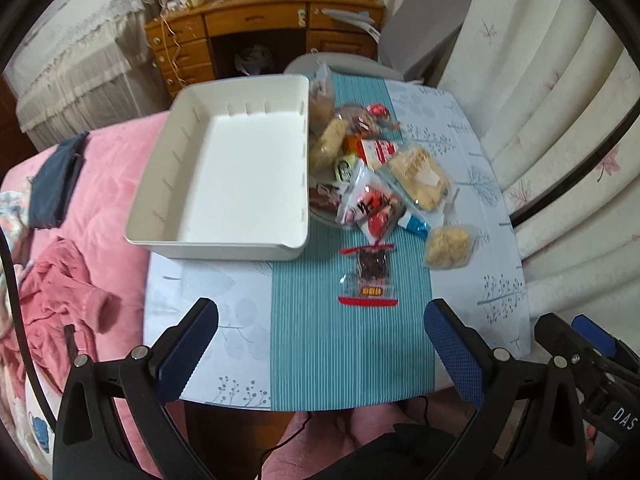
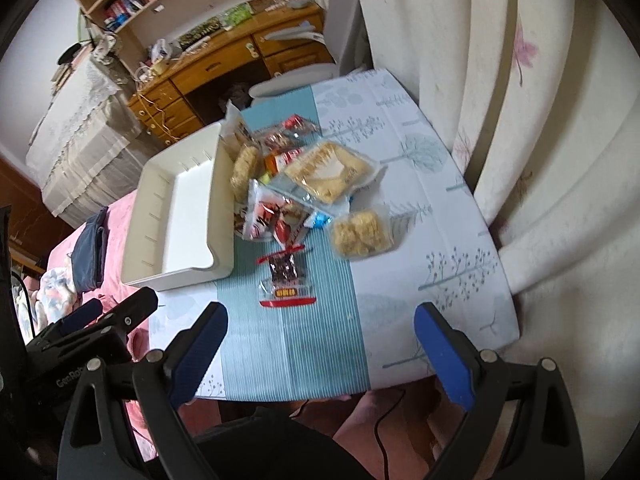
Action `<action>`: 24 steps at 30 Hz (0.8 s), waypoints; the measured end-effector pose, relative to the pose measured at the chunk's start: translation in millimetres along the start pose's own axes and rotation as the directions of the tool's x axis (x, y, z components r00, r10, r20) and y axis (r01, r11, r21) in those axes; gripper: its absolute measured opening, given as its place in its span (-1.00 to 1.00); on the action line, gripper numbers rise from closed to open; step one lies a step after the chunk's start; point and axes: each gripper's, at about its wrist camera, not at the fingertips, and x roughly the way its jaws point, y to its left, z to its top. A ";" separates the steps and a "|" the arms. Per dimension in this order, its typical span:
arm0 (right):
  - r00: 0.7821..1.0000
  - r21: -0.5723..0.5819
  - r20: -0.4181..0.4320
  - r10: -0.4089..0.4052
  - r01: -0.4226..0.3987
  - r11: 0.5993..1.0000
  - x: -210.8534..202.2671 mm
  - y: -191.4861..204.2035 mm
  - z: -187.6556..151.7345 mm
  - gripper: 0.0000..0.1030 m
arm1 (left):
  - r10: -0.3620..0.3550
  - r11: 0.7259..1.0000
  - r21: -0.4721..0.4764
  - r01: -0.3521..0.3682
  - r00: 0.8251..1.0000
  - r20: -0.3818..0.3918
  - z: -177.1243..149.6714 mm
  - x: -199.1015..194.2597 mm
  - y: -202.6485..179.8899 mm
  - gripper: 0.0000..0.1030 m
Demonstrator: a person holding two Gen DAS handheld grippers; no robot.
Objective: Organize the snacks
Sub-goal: 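Move both tools toward the snacks beside the white tray, then grasp the red-labelled date snack with the left gripper while the right grasps the rice-cake bag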
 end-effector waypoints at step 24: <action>0.994 -0.064 -0.100 0.041 -0.047 0.997 118.9 -54.6 39.1 0.85 | -0.027 0.997 -0.081 0.019 0.994 -0.102 -0.4 144.6 -41.0 0.98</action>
